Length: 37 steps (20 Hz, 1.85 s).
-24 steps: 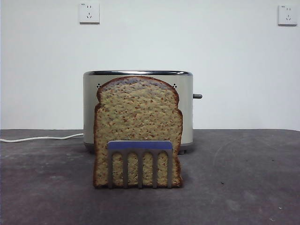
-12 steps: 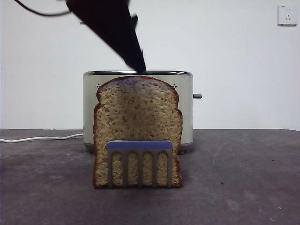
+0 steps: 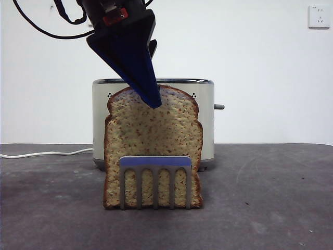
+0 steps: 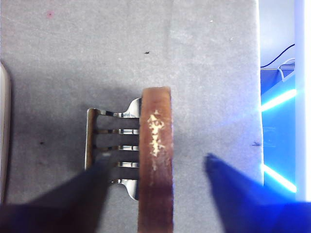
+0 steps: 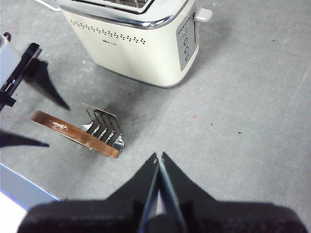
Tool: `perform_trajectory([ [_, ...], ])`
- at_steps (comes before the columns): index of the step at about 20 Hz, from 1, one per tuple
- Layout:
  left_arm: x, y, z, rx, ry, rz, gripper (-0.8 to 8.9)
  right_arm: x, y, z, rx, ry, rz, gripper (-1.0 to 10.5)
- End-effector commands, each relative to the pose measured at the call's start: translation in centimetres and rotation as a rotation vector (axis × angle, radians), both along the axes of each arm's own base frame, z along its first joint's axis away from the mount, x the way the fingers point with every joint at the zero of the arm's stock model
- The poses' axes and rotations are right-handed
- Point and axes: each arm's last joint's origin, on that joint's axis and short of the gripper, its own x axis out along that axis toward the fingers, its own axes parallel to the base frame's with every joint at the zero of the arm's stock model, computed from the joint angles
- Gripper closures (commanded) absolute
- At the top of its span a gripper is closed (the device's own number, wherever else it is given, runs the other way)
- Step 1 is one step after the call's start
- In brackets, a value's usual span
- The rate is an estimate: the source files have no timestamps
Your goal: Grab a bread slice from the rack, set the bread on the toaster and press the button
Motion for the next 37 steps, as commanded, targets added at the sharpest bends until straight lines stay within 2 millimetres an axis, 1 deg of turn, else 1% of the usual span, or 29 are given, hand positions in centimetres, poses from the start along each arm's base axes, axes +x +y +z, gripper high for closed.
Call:
perform_trajectory([
  [1,0.0,-0.1,-0.1,0.004,-0.001,-0.014,8.23,-0.1,0.0,0.1,-0.003,-0.008,0.010,9.6],
  [10,-0.1,0.0,0.0,0.006,0.002,-0.013,8.22,-0.1,0.0,0.1,-0.003,-0.008,0.009,9.6],
  [13,0.0,-0.1,0.9,-0.002,-0.008,-0.012,8.22,-0.1,0.0,0.1,-0.003,-0.008,0.009,9.6],
  [16,0.0,-0.2,3.0,-0.019,-0.025,-0.012,8.22,-0.1,0.0,0.1,-0.003,-0.008,0.009,9.6],
  [18,0.0,-0.1,4.9,-0.036,-0.041,-0.011,8.22,-0.1,0.0,0.1,-0.003,-0.008,0.009,9.6],
  [20,-0.1,0.1,7.3,-0.051,-0.076,-0.003,8.22,-0.1,0.0,0.1,-0.003,-0.008,0.009,9.6],
  [23,-0.1,0.7,11.6,-0.051,-0.237,0.061,8.22,-0.1,0.0,0.1,-0.003,-0.008,0.009,9.6],
  [25,0.0,1.2,14.5,-0.090,-0.341,0.085,8.22,-0.1,0.0,0.1,-0.003,-0.007,0.009,9.6],
  [27,0.1,2.1,16.9,-0.121,-0.437,0.101,8.22,-0.1,0.0,0.1,-0.003,-0.007,0.009,9.6],
  [28,0.3,2.4,17.8,-0.131,-0.487,0.113,8.22,-0.1,0.0,0.1,-0.003,-0.007,0.009,9.6],
  [29,0.5,2.8,18.4,-0.135,-0.532,0.122,8.22,-0.1,0.0,0.1,-0.003,-0.007,0.009,9.6],
  [31,1.3,3.4,18.9,-0.125,-0.598,0.111,8.22,-0.1,0.0,0.1,-0.003,-0.007,0.009,9.6],
  [33,2.2,4.1,18.8,-0.085,-0.626,0.091,8.22,-0.1,0.0,0.1,-0.003,-0.007,0.009,9.6],
  [37,4.0,4.6,18.3,-0.083,-0.637,0.083,8.22,0.0,0.0,0.1,-0.003,-0.005,0.009,9.6],
])
